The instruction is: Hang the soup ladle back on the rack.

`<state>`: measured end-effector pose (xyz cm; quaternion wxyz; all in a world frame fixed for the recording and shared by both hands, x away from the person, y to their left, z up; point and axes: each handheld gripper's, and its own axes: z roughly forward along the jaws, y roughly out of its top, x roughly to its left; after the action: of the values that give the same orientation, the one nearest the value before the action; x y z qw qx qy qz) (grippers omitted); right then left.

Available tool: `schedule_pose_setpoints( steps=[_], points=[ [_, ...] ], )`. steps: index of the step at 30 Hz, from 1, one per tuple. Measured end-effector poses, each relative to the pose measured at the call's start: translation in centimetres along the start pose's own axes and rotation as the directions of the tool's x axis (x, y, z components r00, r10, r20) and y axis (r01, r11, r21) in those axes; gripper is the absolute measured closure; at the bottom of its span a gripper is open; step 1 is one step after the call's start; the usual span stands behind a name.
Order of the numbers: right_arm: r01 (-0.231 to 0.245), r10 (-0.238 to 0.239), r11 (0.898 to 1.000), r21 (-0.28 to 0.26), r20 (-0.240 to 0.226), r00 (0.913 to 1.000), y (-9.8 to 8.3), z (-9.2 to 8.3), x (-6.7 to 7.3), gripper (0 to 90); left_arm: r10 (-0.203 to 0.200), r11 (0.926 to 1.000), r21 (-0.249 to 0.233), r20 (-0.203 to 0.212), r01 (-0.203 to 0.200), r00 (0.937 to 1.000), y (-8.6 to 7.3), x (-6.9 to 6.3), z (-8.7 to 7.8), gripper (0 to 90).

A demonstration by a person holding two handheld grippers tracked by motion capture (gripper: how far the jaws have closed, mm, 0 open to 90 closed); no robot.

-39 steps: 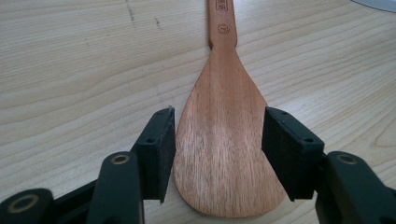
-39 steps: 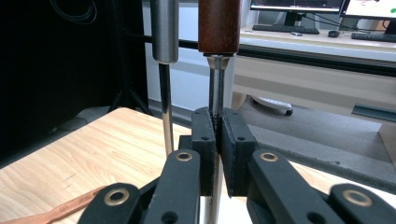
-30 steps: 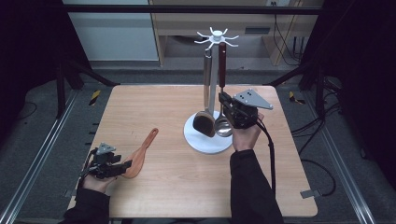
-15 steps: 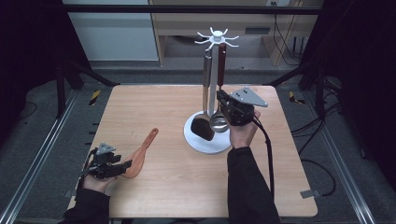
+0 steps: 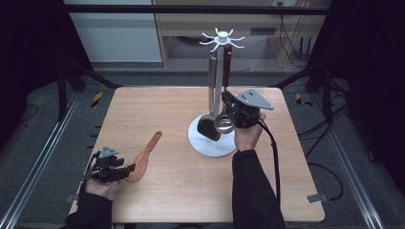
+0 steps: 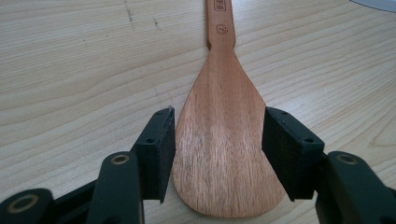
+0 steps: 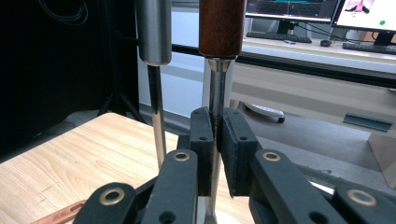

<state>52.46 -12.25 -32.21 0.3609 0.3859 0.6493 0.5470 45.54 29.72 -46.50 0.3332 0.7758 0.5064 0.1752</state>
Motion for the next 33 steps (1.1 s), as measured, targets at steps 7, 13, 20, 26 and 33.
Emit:
schedule_pose_setpoints(
  steps=[7, 13, 20, 26, 33],
  points=[
    [0.011, -0.011, 1.000, 0.005, 0.003, 0.9999, -0.3, 0.3, 0.1, 79.5, 0.000, 1.0000, -0.002, 0.002, 0.000, 1.0000, 0.0, 0.0, 0.0, 44.5],
    [0.012, -0.012, 1.000, 0.004, 0.006, 0.9999, -0.3, 0.2, 0.1, 75.1, 0.001, 1.0000, -0.002, 0.002, -0.001, 1.0000, 0.0, 0.0, -0.1, 44.5],
    [-0.001, 0.001, 1.000, 0.009, 0.009, 1.0000, -0.5, -0.8, -0.2, 65.1, 0.001, 1.0000, -0.004, 0.000, -0.001, 1.0000, 0.0, -0.1, -0.1, 44.4],
    [0.014, -0.014, 0.999, 0.037, 0.016, 0.9998, -1.4, -2.4, -0.2, 50.1, 0.005, 1.0000, -0.004, -0.001, -0.005, 1.0000, 0.0, -0.1, -0.1, 44.4],
    [0.017, -0.021, 0.995, 0.098, 0.038, 0.9990, -3.5, -4.5, -0.9, 39.2, 0.003, 1.0000, -0.005, -0.003, -0.003, 1.0000, 0.0, -0.1, -0.2, 44.3]
  ],
)
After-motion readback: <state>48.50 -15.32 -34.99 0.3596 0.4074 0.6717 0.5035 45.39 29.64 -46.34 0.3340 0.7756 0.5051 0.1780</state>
